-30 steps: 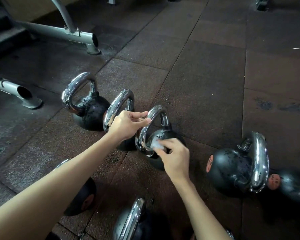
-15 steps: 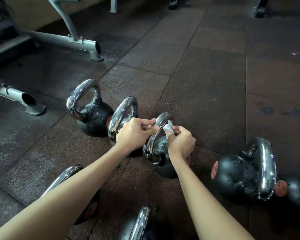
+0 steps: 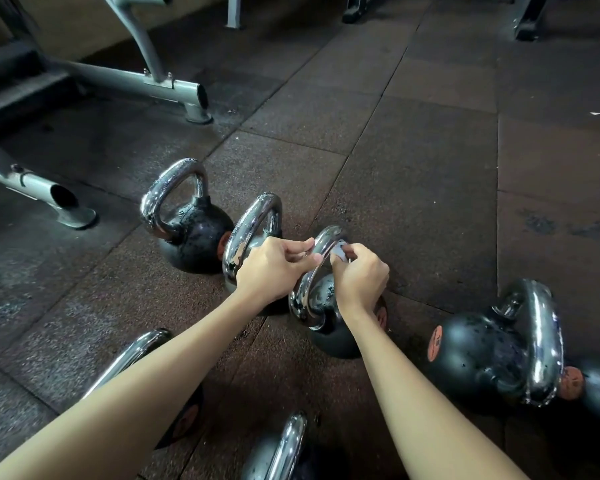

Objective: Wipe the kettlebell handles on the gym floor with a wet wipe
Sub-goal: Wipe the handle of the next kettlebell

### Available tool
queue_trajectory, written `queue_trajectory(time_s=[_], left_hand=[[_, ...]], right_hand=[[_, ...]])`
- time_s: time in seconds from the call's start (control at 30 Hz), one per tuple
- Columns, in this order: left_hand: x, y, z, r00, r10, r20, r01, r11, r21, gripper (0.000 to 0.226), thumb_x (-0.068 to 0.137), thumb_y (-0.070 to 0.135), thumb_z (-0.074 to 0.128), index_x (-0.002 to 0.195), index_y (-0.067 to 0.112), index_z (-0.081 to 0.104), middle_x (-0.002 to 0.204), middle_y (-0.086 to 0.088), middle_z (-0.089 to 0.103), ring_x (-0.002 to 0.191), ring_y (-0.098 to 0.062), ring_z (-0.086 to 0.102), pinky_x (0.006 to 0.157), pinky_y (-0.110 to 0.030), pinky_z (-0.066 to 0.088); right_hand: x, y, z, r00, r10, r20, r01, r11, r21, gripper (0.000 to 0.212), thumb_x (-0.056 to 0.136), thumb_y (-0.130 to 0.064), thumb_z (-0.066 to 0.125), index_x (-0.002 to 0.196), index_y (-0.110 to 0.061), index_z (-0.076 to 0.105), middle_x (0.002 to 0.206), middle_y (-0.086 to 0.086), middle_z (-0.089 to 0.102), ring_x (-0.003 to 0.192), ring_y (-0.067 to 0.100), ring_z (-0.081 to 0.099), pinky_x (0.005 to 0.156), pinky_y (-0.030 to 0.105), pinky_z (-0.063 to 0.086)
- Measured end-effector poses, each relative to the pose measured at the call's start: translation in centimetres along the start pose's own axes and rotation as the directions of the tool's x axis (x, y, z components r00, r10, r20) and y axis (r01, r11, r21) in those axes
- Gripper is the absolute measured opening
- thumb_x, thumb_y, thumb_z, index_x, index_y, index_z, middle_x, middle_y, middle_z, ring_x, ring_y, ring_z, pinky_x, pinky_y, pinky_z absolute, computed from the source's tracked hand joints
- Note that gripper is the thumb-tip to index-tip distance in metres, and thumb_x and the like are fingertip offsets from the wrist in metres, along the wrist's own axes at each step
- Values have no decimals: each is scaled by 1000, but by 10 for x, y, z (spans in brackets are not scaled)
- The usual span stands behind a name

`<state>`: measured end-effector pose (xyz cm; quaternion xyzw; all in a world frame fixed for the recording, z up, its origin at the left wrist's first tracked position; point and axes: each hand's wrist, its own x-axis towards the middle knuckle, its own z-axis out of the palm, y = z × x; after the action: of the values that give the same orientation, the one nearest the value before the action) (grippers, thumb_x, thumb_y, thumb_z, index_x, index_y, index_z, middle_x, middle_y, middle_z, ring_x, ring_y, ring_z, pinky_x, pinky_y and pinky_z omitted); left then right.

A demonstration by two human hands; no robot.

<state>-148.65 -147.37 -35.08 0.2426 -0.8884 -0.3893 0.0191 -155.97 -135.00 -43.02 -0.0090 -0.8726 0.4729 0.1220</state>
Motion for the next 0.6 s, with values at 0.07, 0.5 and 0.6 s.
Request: queue_trajectory(time_s=[0.07, 0.5, 0.6], left_hand=[[-1, 0, 1, 1000, -3, 4, 3, 1000, 3, 39, 85, 64, 74, 121, 50, 72, 106, 33, 70, 110, 2, 68, 95, -35, 57], [-1, 9, 5, 1000, 21, 9, -21, 999, 25, 40, 84, 64, 74, 121, 49, 72, 113, 22, 75, 111, -1, 68, 98, -35, 56], [-3, 11, 5, 1000, 25, 1, -25, 999, 40, 39, 85, 63, 74, 121, 49, 72, 112, 21, 76, 109, -2, 69, 94, -33, 57]], right_hand=[[1, 0, -3, 1000, -10, 0, 10, 999, 44, 9, 81, -23, 78, 81, -14, 78, 73, 6, 75, 68, 30, 67, 62, 31, 42], [15, 8, -33, 970, -11, 241, -30, 985, 168, 31, 77, -20, 87, 106, -14, 81, 100, -3, 80, 94, 6, 73, 91, 25, 56], [0, 10, -41, 914, -23, 405, -54, 983, 177, 29, 75, -18, 88, 104, -16, 82, 94, -6, 80, 86, 1, 73, 84, 24, 57]])
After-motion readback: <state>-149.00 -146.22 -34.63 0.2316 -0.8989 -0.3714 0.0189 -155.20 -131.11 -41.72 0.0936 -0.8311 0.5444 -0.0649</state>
